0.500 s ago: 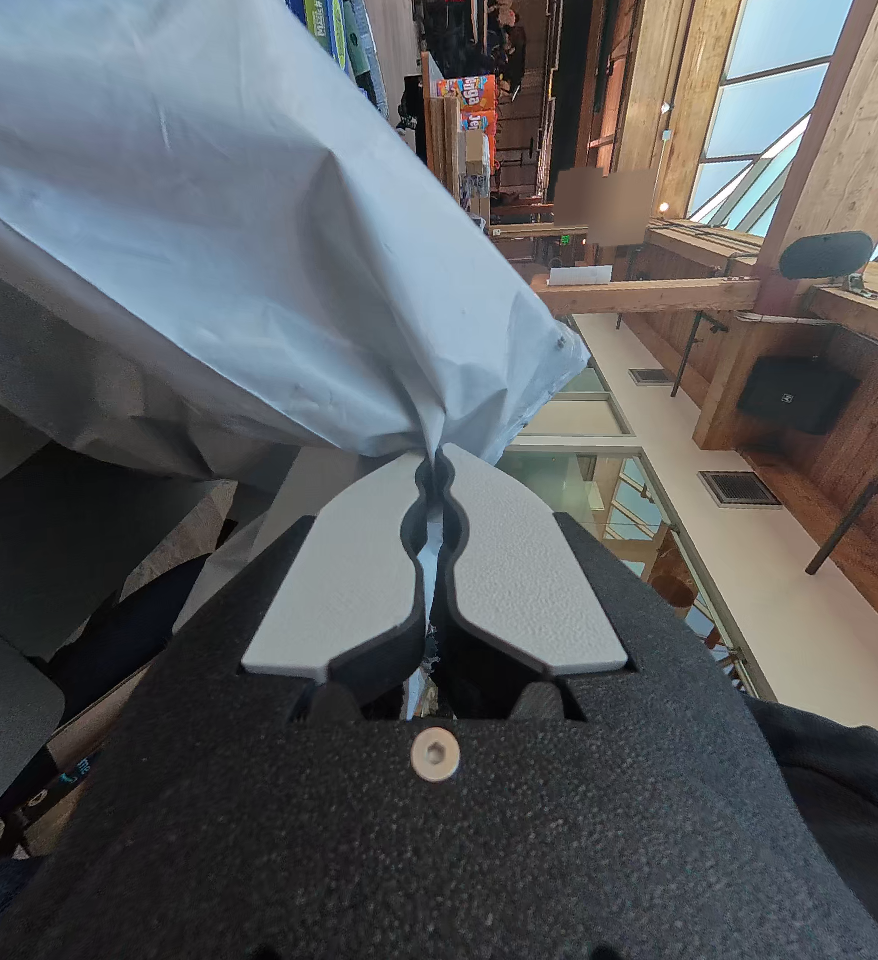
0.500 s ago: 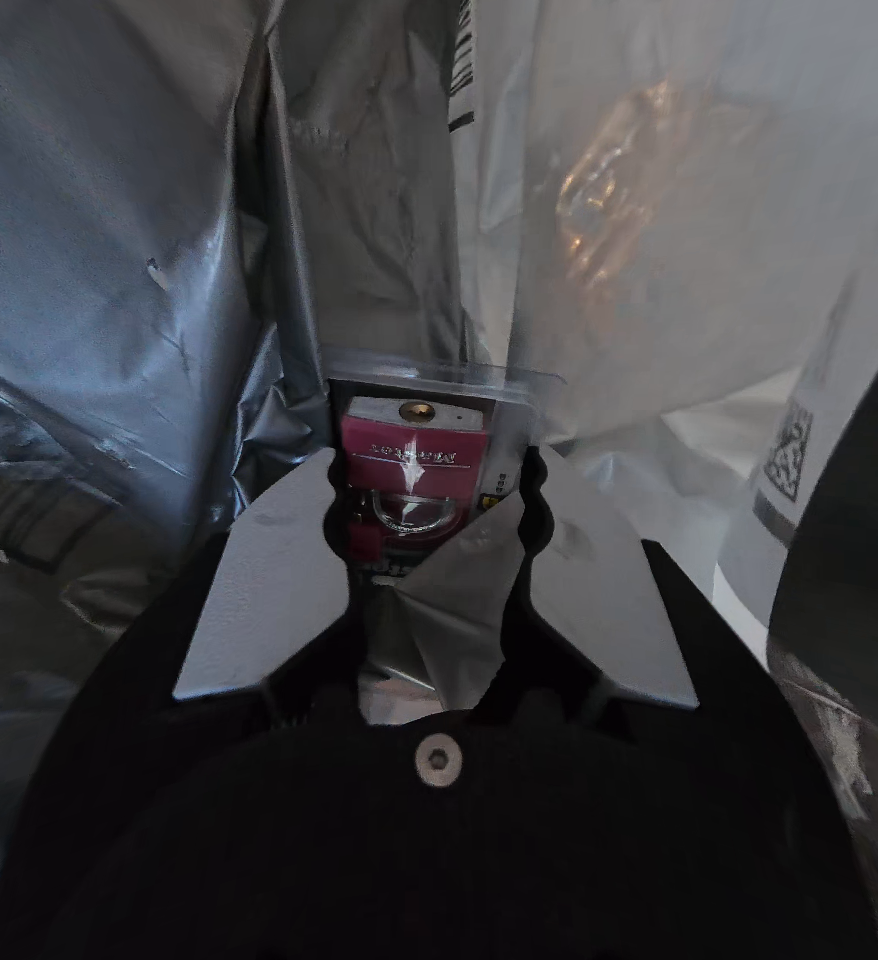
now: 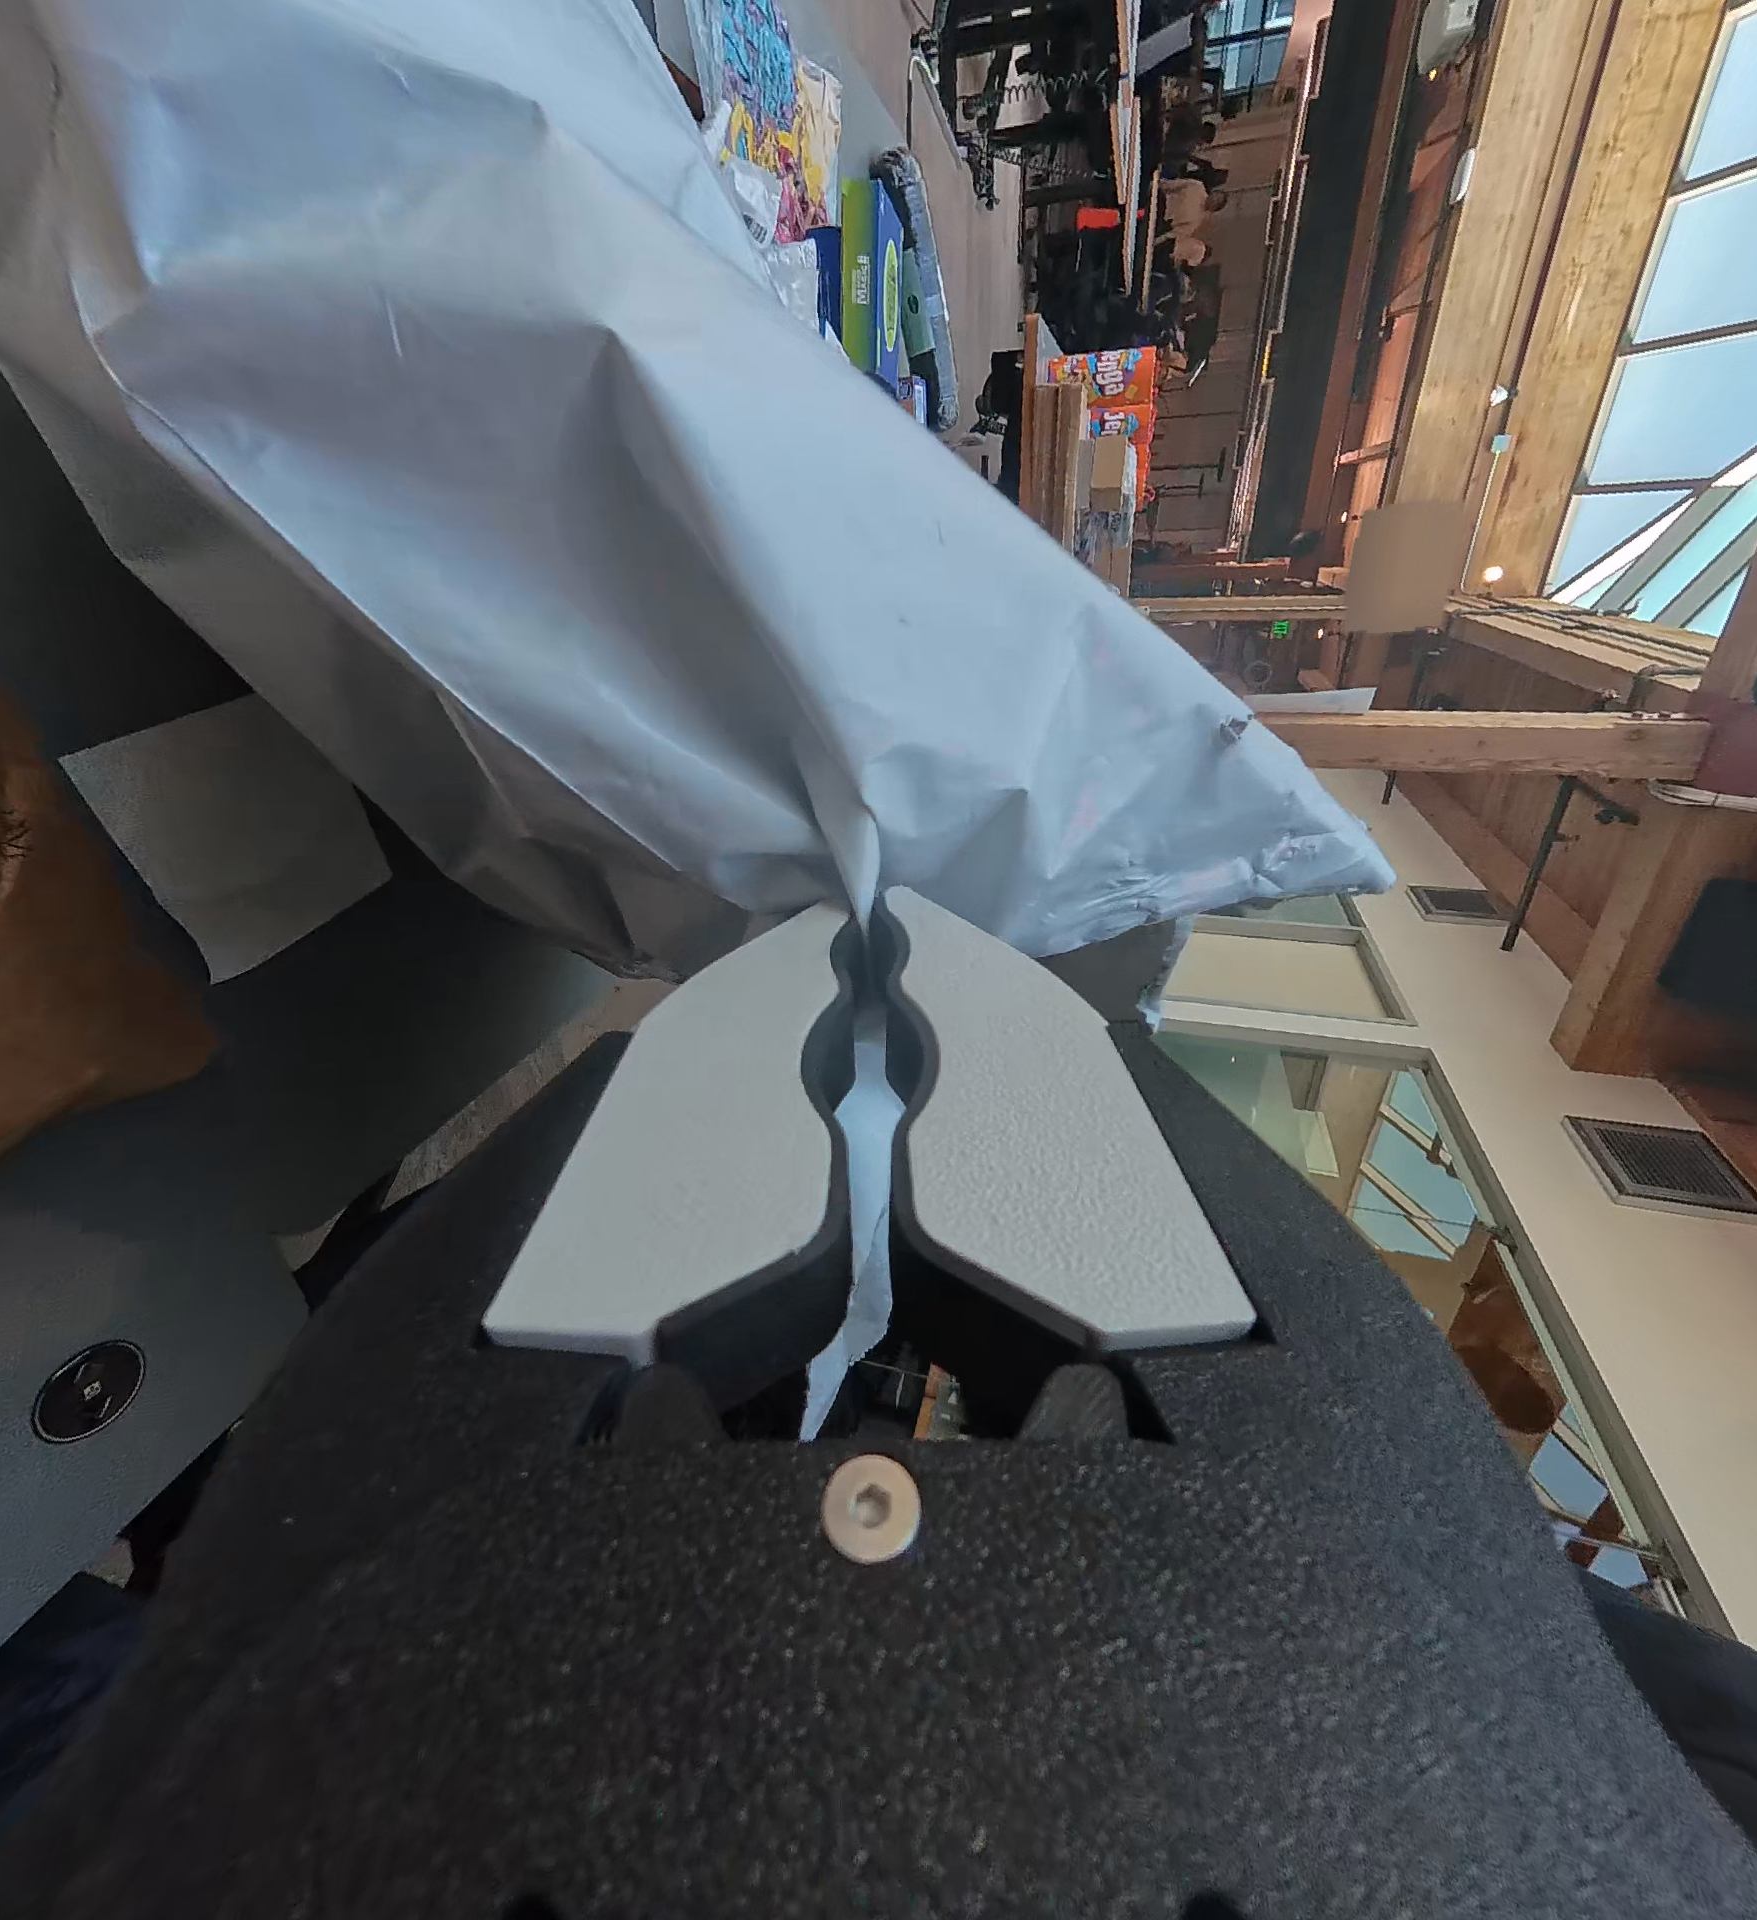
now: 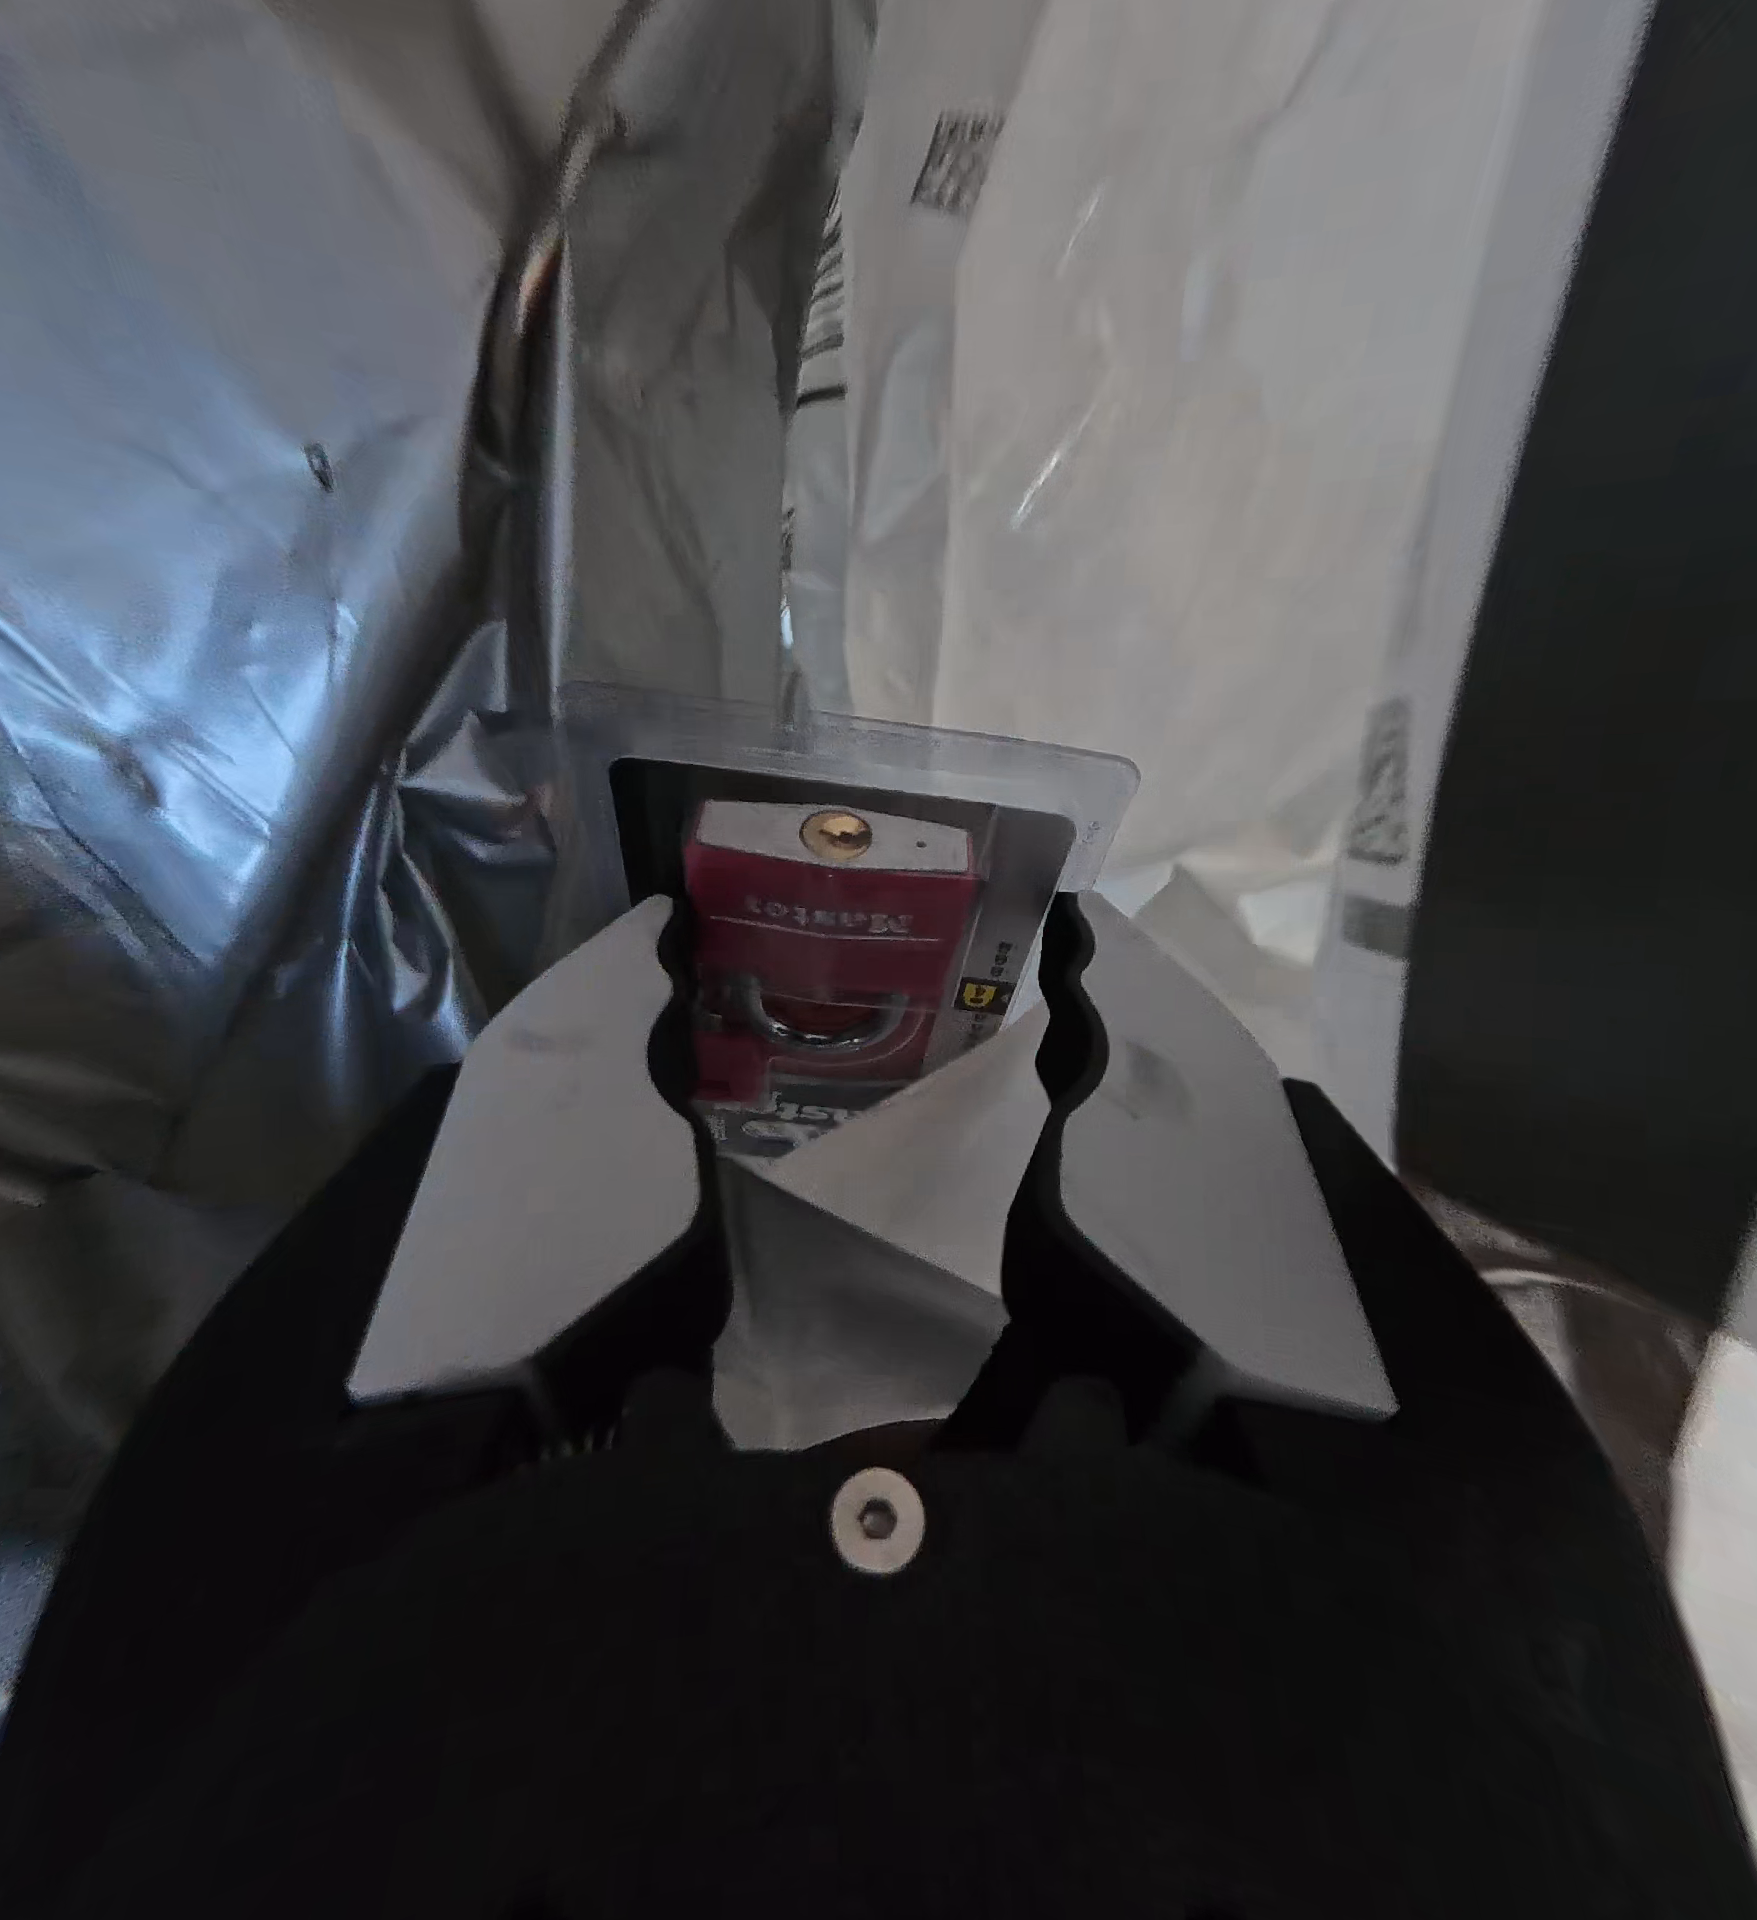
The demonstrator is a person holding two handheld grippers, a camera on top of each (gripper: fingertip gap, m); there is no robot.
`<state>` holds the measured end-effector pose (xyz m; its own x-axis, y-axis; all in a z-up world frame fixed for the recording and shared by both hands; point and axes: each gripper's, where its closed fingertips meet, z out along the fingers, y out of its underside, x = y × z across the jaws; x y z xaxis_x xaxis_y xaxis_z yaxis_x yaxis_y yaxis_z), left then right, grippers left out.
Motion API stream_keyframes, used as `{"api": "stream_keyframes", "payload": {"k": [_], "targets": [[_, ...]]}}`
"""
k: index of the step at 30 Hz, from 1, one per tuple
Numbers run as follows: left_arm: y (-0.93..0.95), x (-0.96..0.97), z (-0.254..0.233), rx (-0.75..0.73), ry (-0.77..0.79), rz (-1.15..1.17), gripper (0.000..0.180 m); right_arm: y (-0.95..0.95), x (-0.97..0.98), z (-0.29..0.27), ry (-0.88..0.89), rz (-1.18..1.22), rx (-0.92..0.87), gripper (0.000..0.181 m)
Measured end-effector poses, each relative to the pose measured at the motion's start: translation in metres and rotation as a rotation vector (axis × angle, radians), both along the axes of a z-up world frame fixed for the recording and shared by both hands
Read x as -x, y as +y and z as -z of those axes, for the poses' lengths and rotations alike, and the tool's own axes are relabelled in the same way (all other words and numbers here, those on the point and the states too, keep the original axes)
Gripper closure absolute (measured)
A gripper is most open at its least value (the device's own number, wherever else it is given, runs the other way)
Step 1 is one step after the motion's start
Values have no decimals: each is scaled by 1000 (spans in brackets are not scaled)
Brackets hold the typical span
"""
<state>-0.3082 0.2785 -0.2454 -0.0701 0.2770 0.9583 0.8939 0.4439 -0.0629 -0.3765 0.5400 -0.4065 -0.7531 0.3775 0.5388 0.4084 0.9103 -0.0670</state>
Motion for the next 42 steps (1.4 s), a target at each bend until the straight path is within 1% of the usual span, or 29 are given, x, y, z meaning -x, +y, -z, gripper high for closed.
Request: {"api": "stream_keyframes", "payload": {"k": [5,8,14,17,26,29,33,38,42], "targets": [[2,1,-8,-13,24,-26,180,-48,1,-41,98,-135,18,117],[5,1,-13,-26,35,-33,180,-82,-12,-67,136,-190,74,117],[1,7,-28,-59,56,-43,180,-111,-48,-117,181,-214,166,117],[1,12,-39,-80,47,-46,180,-107,-52,-140,214,-206,163,117],[-11,51,-105,-189,31,-135,180,-106,-12,-213,314,-210,189,117],[-23,66,-122,-210,39,-207,180,-115,-4,-230,320,-188,264,117],[-34,74,-132,-229,50,-260,180,-128,-10,-245,309,-153,418,117],[-47,72,-126,-233,56,-288,180,-135,-36,-246,268,-130,579,117],[-66,58,-109,-190,73,-285,180,-119,-60,-249,258,-58,689,118]]}}
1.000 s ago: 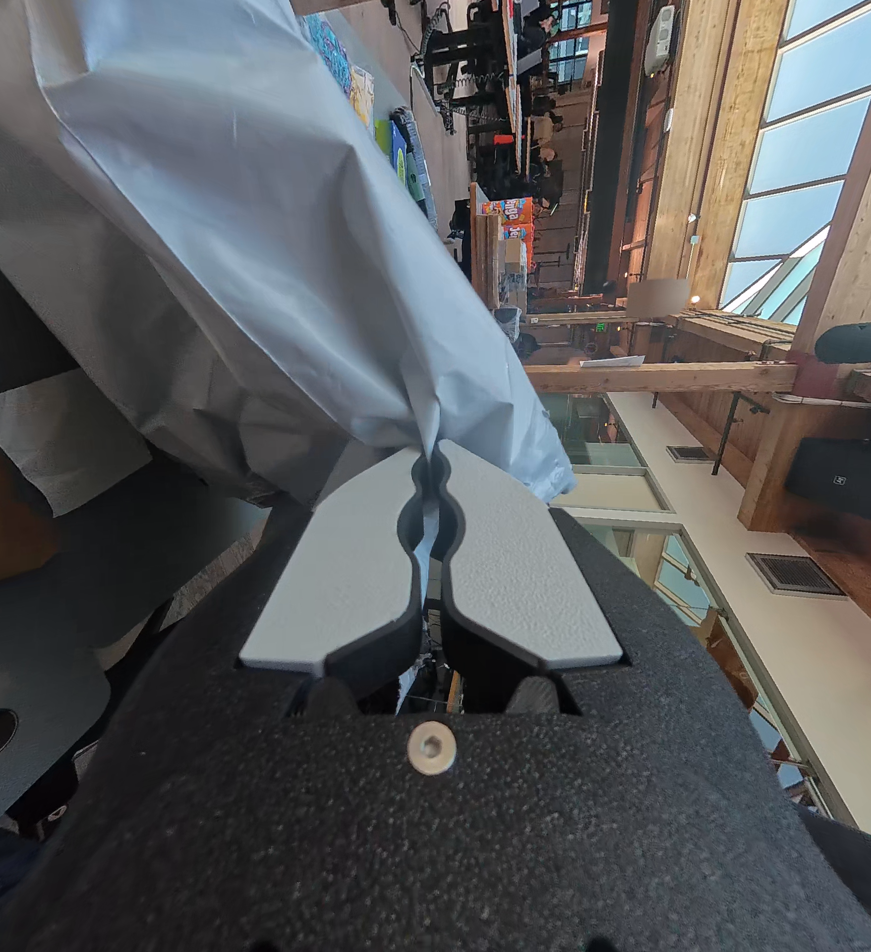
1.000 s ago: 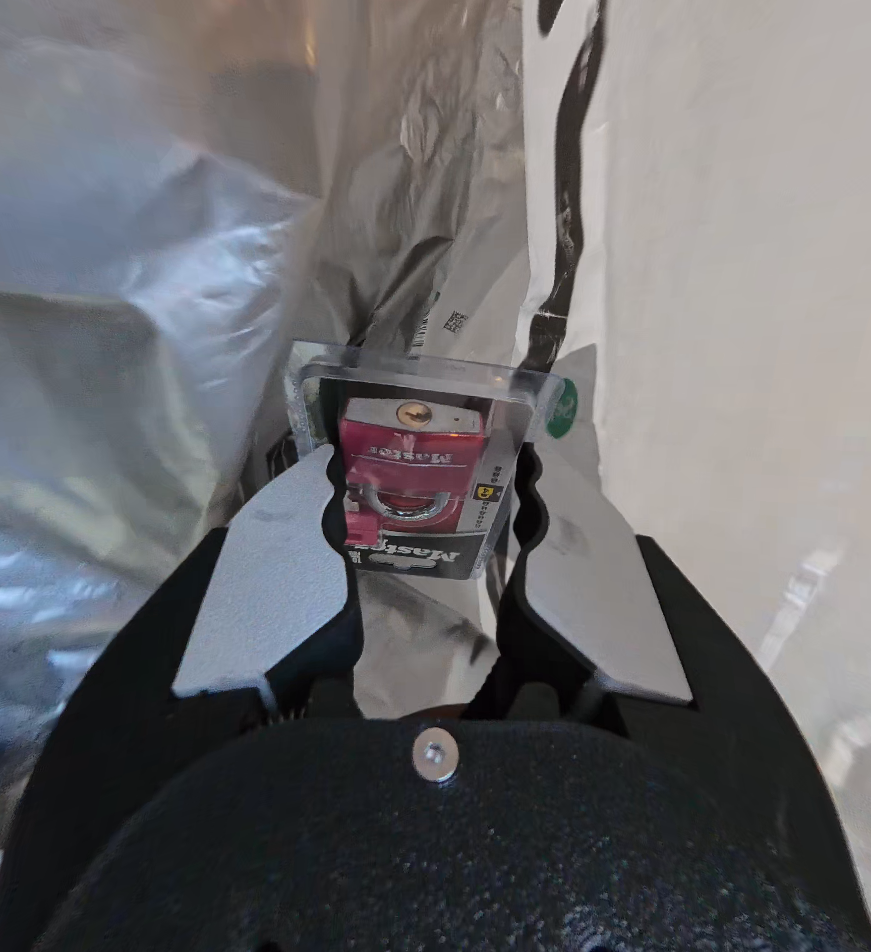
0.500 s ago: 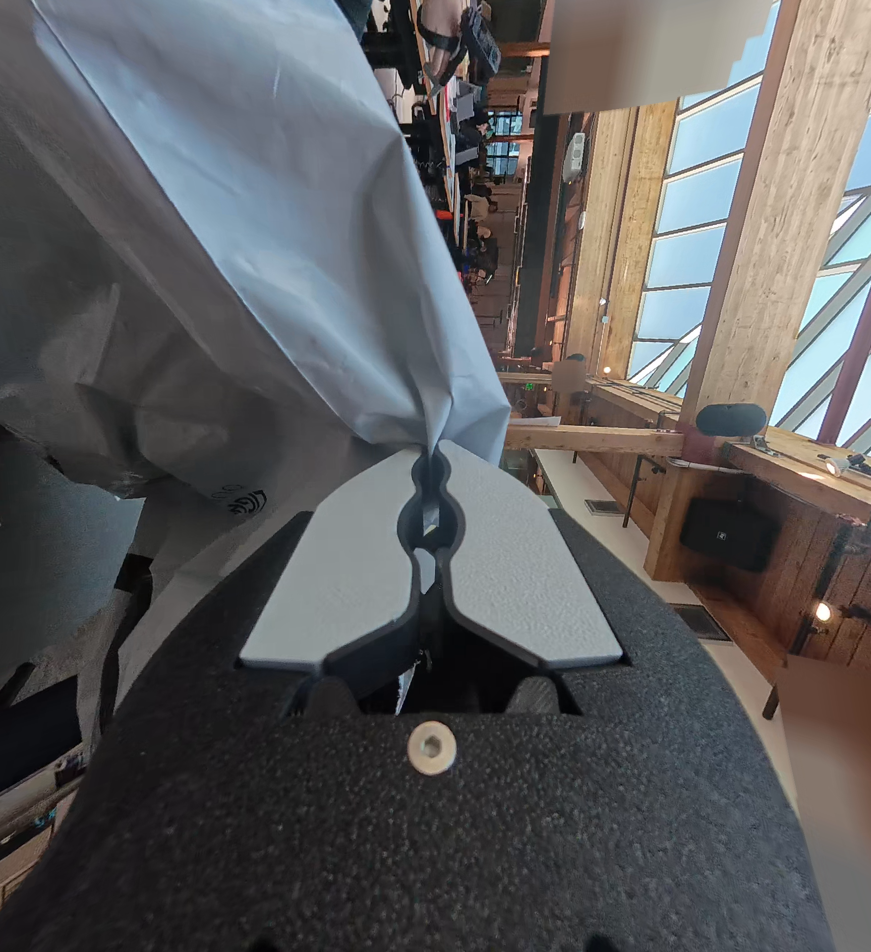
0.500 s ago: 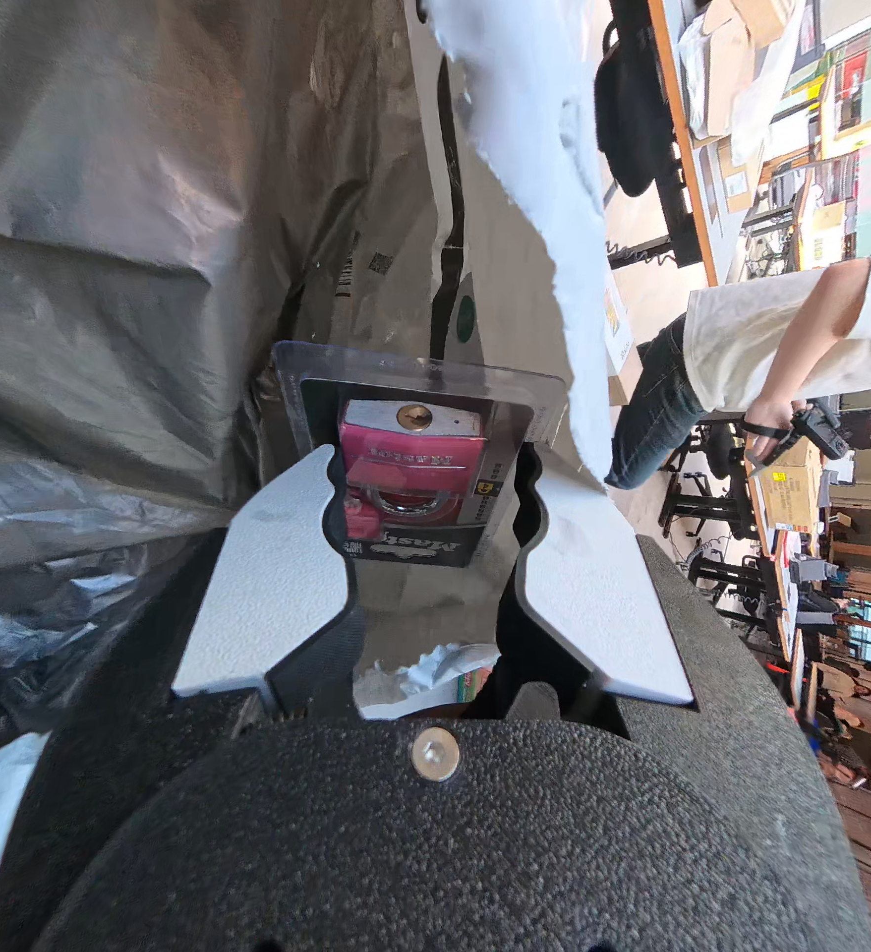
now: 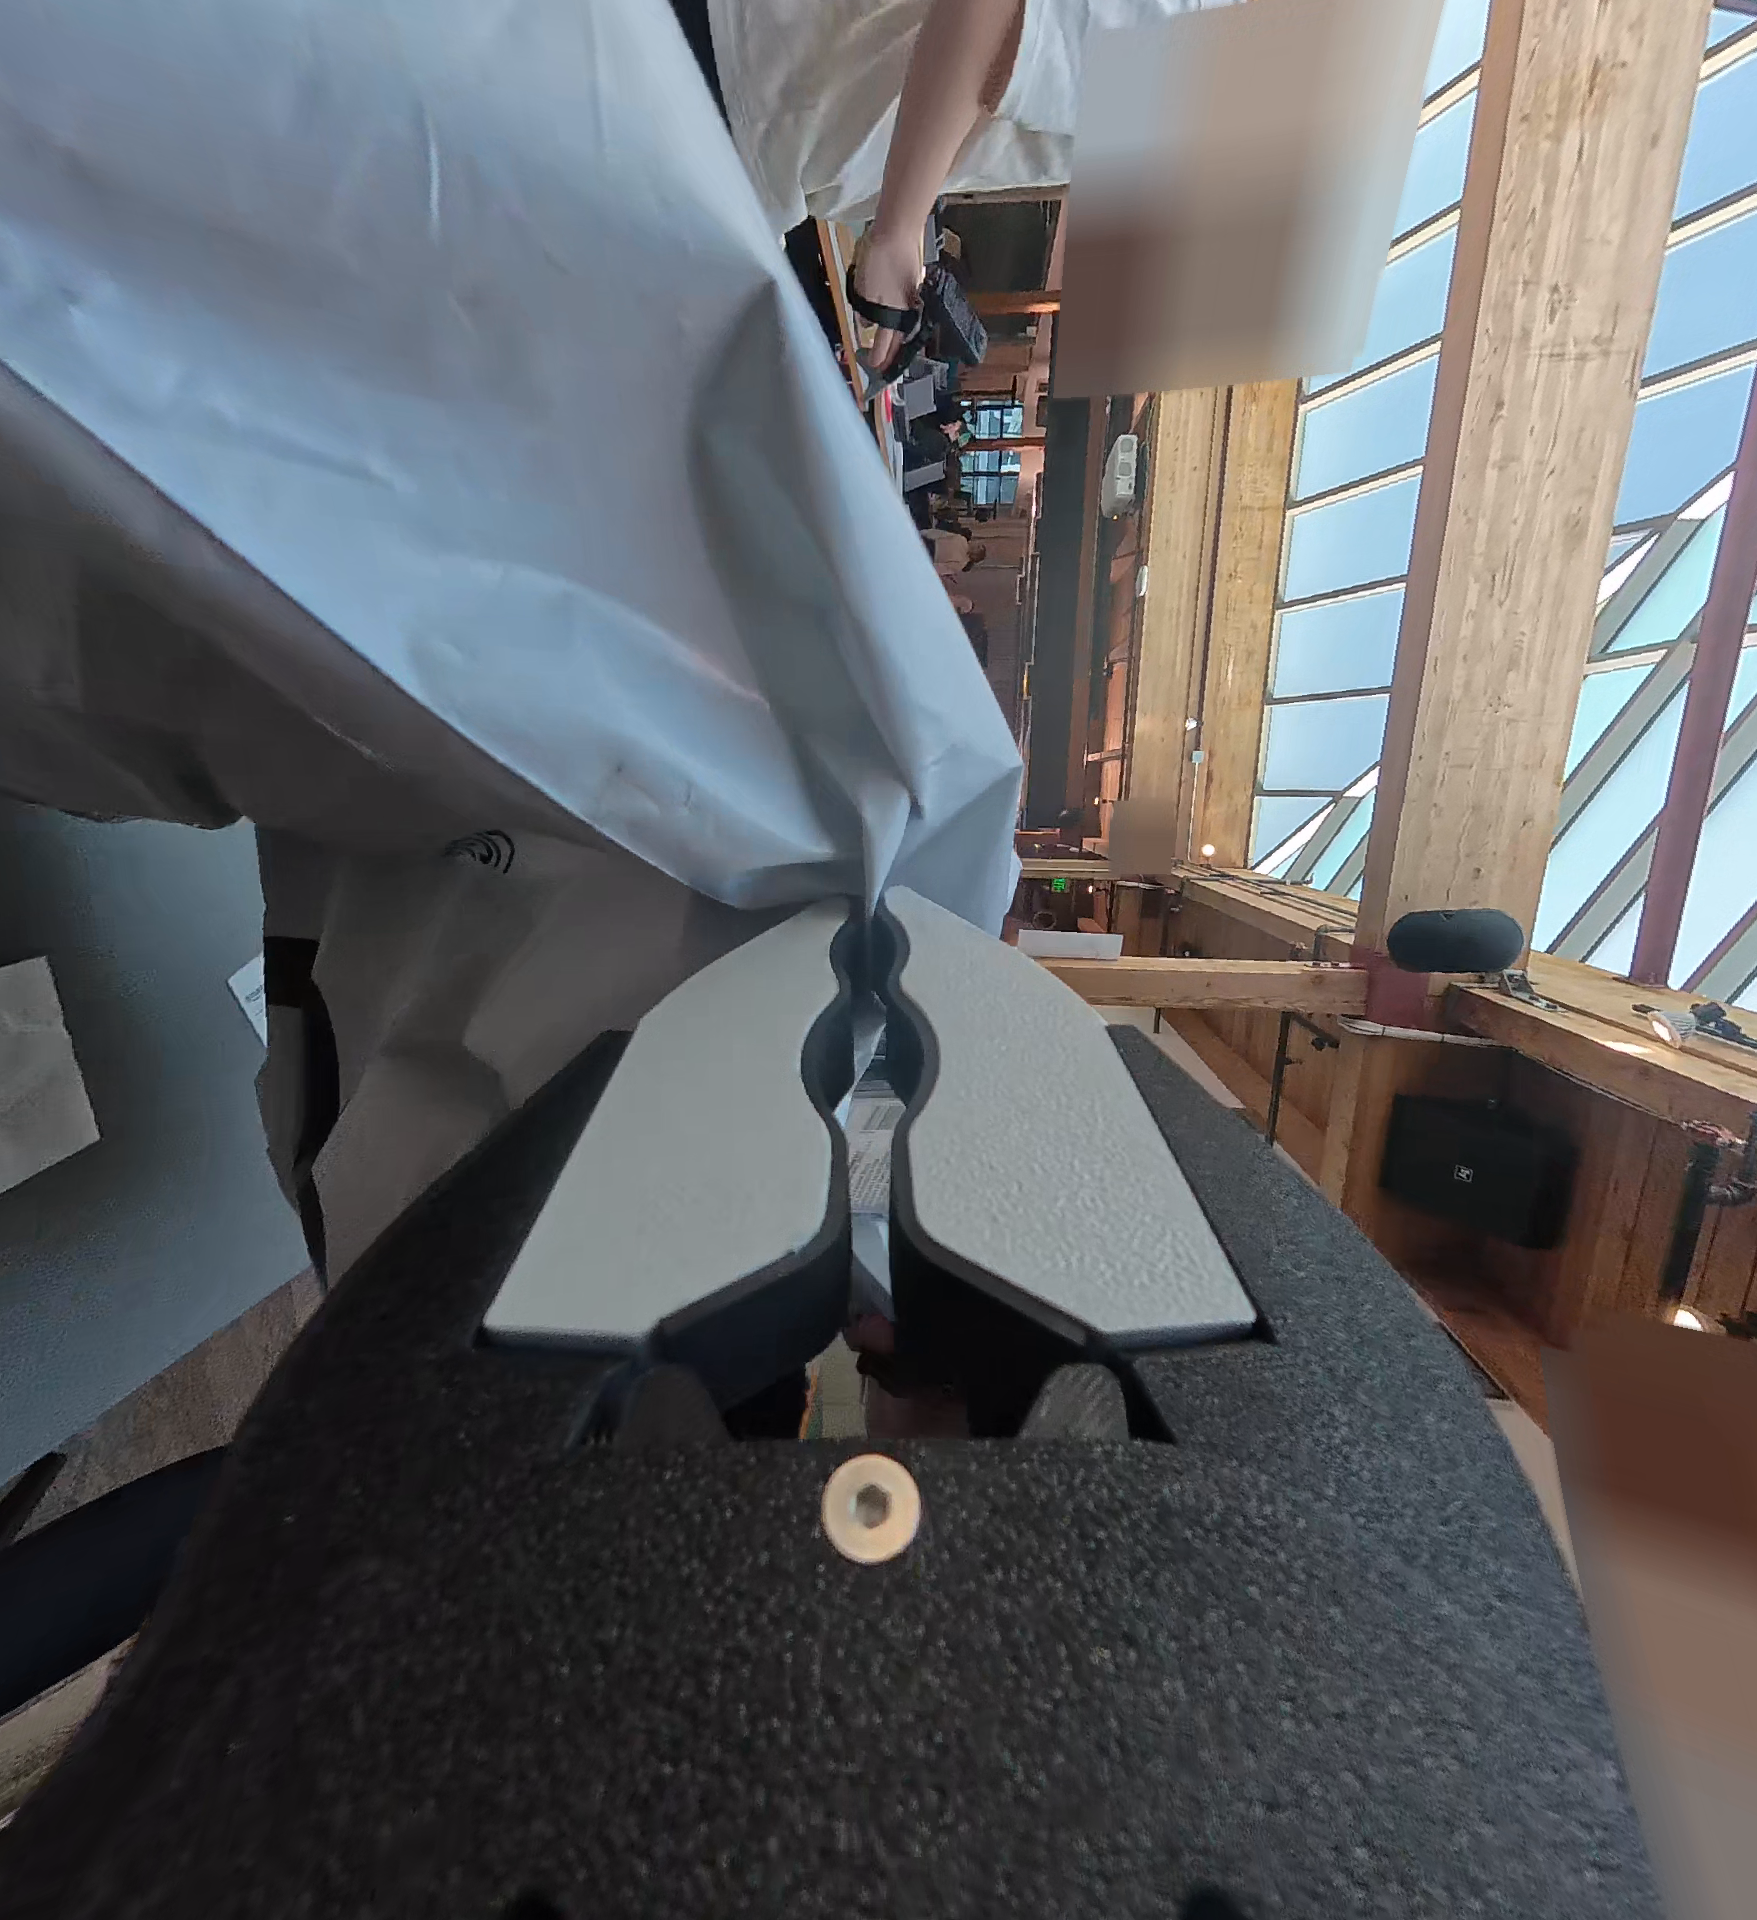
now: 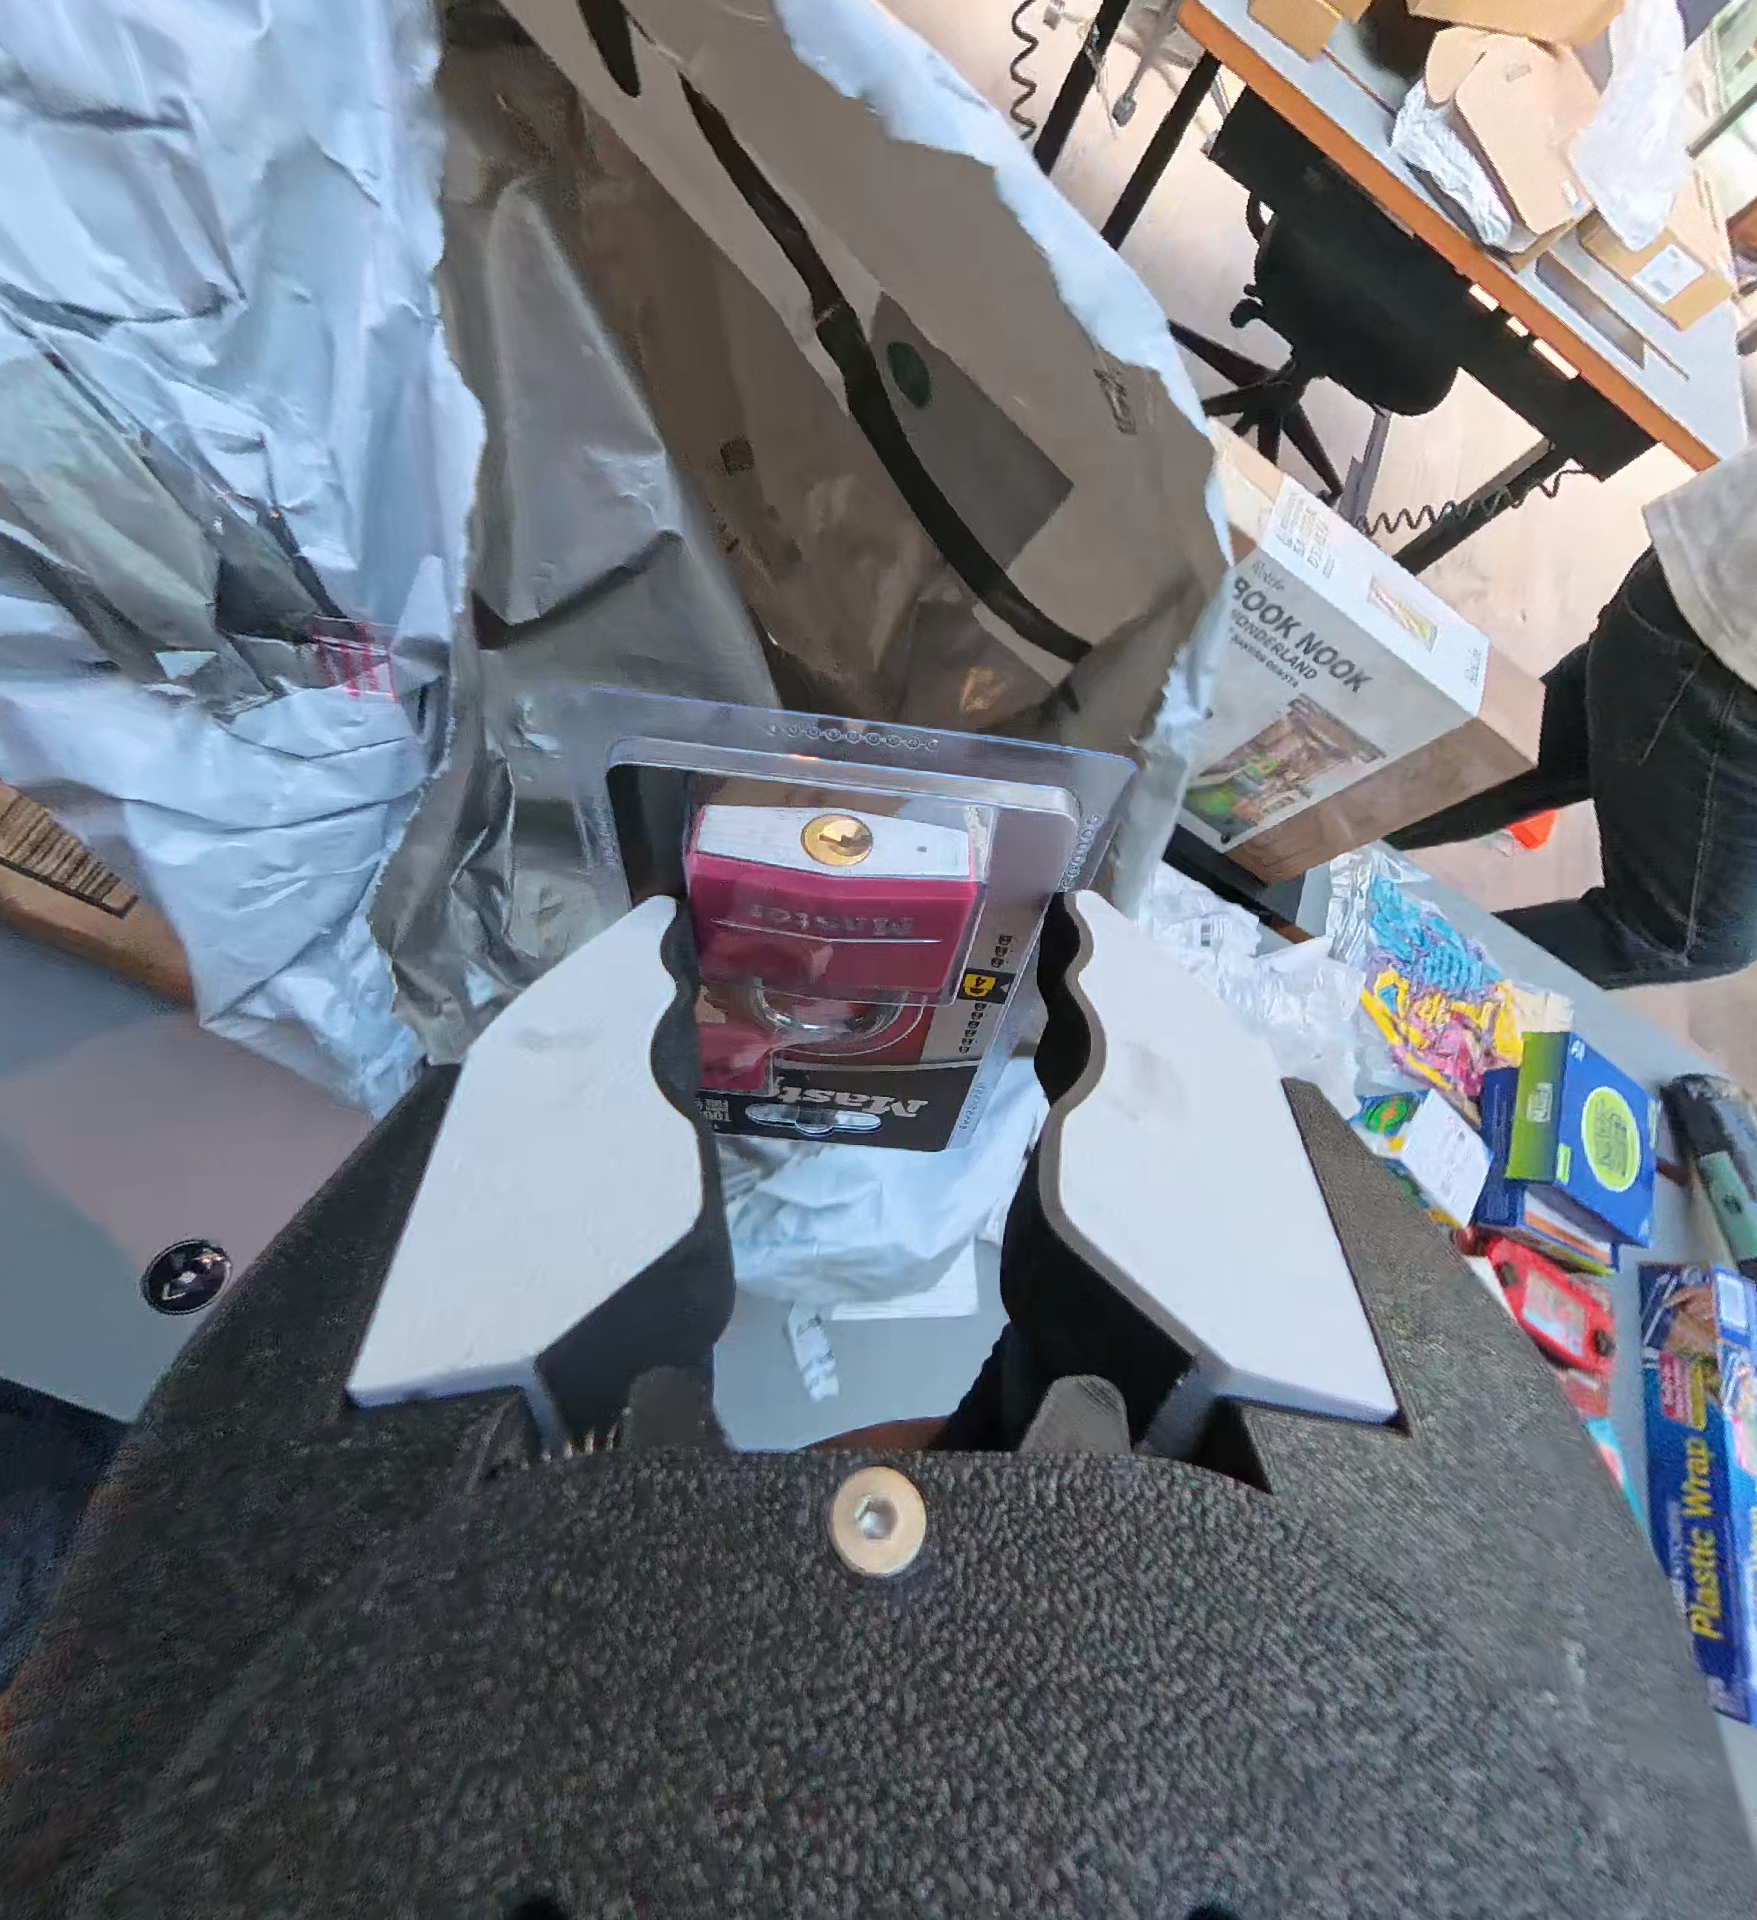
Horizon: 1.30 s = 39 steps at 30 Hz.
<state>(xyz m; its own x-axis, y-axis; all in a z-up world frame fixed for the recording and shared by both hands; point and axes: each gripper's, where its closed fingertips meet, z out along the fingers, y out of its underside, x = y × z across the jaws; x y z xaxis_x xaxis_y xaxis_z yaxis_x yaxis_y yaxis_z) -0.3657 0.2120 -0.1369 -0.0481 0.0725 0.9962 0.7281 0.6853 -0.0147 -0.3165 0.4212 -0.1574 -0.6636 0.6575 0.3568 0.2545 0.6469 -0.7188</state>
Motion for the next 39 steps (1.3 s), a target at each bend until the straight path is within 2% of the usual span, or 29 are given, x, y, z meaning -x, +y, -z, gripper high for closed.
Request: {"api": "stream_keyframes", "payload": {"k": [4,7,12,17,22,23,25,27,33,36,39], "targets": [[-25,-26,30,31,-21,-8,180,48,-19,10,-60,105,43,118],[-37,-46,51,38,-41,4,180,104,-22,41,-138,227,17,117],[-51,-59,66,0,-48,-31,180,172,-18,165,-376,372,-34,117],[-59,-63,69,15,-39,-38,180,169,-25,309,-622,394,-37,117],[-63,-63,67,34,-33,-42,180,150,-32,383,-753,398,-134,118],[-63,-63,66,37,-30,-41,180,148,-32,388,-763,406,-142,118],[-64,-63,64,42,-24,-41,180,144,-31,392,-758,415,-116,132],[-65,-63,62,43,-16,-40,180,140,-28,385,-728,432,-50,133],[-67,-62,55,13,-4,-53,180,124,-36,335,-664,459,298,122],[-66,-62,55,-5,-3,-62,180,81,-66,317,-776,399,550,108],[-68,-61,63,7,-11,-75,180,55,-107,331,-852,371,531,103]]}}
